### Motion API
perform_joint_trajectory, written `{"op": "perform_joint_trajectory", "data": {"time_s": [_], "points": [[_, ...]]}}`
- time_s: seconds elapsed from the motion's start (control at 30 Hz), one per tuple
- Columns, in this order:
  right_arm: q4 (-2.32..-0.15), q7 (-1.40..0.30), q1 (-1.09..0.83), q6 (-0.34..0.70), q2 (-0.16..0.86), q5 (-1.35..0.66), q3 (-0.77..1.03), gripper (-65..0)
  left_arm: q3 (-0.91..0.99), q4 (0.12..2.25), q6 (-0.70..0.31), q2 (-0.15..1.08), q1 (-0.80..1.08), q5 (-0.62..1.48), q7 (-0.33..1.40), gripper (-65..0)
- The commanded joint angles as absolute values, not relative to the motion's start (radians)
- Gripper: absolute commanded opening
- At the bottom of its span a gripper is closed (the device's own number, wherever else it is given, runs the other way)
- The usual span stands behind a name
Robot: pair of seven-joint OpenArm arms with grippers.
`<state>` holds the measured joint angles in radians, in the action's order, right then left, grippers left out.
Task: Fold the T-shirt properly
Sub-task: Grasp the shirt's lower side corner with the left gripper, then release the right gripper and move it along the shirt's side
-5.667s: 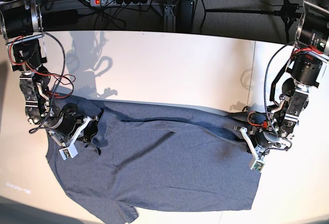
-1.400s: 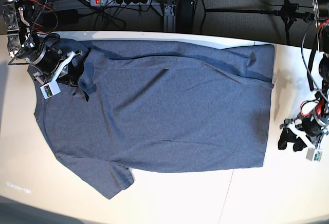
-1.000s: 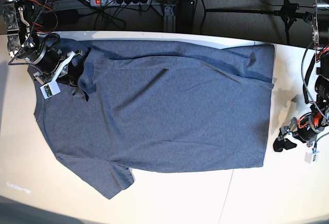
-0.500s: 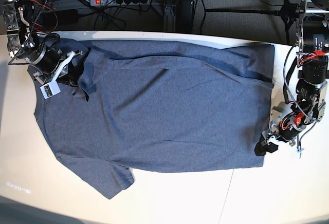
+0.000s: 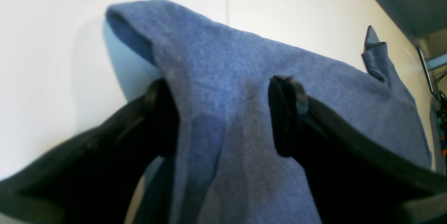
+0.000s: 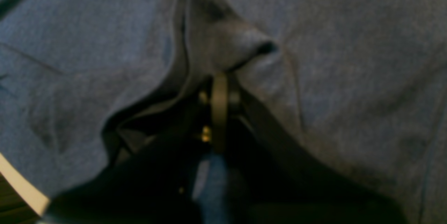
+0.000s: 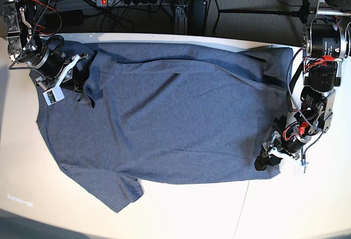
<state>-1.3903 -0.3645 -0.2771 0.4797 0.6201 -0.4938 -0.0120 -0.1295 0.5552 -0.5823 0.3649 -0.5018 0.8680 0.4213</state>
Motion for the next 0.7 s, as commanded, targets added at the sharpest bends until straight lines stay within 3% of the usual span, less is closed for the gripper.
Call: {"op": "perform_joint_trajectory", "data": {"time_s": [0.0, 0.1, 0.13, 0.17, 0.27, 0.67], "points": [[-1.38, -0.468, -0.292, 0.483, 0.637, -0.435, -0.014, -65.0, -0.132, 0.554, -0.591, 0.365, -0.515, 0.827, 0.47, -22.9], [-1.38, -0.468, -0.292, 0.483, 0.637, -0.434, -0.014, -65.0, -0.132, 0.554, -0.588, 0.366, -0.516, 0.8, 0.443, -23.3], [-1.38, -0.468, -0.292, 0.483, 0.637, -0.434, -0.014, -65.0, -0.132, 0.554, -0.587, 0.366, -0.515, 0.789, 0.44, -26.1], [-1.38, -0.468, -0.292, 0.483, 0.637, -0.434, -0.014, -65.0, -0.132, 0.554, -0.588, 0.366, -0.515, 0.783, 0.44, -32.7], [-1.38, -0.468, -0.292, 0.483, 0.636, -0.435, -0.014, -65.0, -0.131, 0.554, -0.588, 0.366, -0.515, 0.783, 0.434, -63.3], [-1.39, -0.461, -0.276, 0.483, 0.637, -0.479, -0.014, -65.0, -0.131, 0.554, -0.596, 0.365, -0.516, 0.77, 0.399, -65.0]]}}
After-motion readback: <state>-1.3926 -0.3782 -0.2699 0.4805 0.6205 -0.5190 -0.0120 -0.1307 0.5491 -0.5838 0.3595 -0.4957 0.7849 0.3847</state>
